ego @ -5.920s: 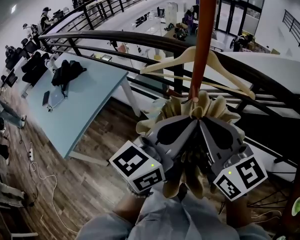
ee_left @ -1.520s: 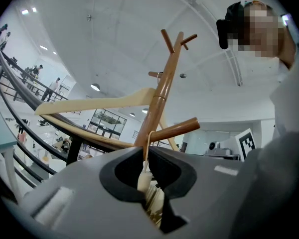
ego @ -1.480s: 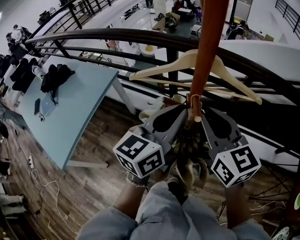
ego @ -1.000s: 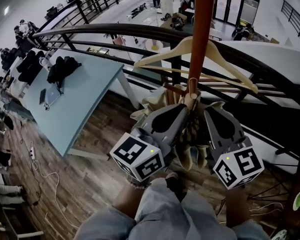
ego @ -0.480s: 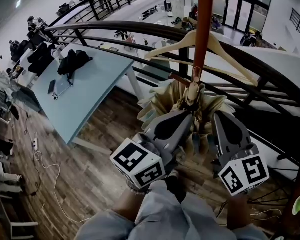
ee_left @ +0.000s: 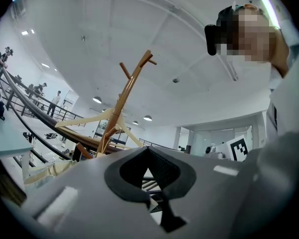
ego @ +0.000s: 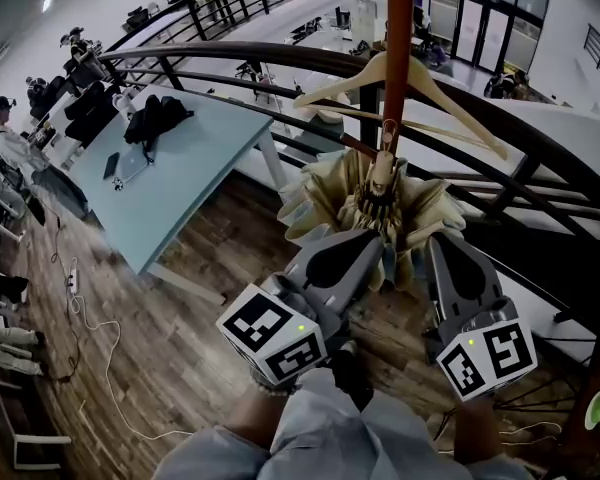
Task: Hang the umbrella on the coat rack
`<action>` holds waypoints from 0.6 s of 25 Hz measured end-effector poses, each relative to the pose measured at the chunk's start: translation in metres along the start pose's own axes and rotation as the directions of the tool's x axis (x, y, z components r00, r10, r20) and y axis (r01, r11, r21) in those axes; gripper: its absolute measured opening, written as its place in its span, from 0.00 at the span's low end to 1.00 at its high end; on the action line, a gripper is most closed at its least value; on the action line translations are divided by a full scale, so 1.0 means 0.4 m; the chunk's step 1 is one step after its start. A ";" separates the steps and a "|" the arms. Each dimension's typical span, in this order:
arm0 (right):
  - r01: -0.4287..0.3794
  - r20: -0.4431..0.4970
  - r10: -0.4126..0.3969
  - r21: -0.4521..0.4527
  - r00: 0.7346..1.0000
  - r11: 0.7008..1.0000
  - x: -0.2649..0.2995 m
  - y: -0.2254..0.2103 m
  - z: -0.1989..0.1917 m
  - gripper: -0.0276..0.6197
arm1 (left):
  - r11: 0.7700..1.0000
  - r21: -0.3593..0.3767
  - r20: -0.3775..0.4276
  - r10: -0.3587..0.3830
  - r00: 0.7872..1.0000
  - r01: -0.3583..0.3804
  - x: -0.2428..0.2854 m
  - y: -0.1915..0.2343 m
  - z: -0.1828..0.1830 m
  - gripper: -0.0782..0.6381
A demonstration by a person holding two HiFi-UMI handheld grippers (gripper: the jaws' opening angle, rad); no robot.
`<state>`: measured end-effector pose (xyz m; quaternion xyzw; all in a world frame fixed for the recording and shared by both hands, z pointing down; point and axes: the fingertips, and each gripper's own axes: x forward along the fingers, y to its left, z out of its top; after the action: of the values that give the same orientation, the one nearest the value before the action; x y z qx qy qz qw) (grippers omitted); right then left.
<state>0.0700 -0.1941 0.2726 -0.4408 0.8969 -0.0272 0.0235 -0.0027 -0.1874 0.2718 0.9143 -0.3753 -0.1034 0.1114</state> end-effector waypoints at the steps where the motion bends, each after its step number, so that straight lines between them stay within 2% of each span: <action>1: -0.002 0.000 0.002 -0.003 1.000 1.000 -0.011 0.003 0.004 0.05 | 1.000 0.005 0.001 0.003 1.000 -0.003 -0.006 -0.009 0.002 0.12; 6: -0.025 0.017 0.025 -0.011 1.000 1.000 -0.061 0.021 0.020 0.05 | 1.000 0.018 0.021 0.024 0.999 -0.025 -0.033 -0.050 0.007 0.12; 15: -0.064 0.031 0.064 -0.006 0.997 0.998 -0.050 0.068 0.013 0.05 | 0.999 0.008 0.033 0.047 0.998 -0.047 -0.069 -0.040 -0.008 0.12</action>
<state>0.0612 -0.1617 0.2660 -0.4122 0.9102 -0.0171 0.0371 -0.0104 -0.1562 0.2730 0.9040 -0.3988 -0.1142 0.1038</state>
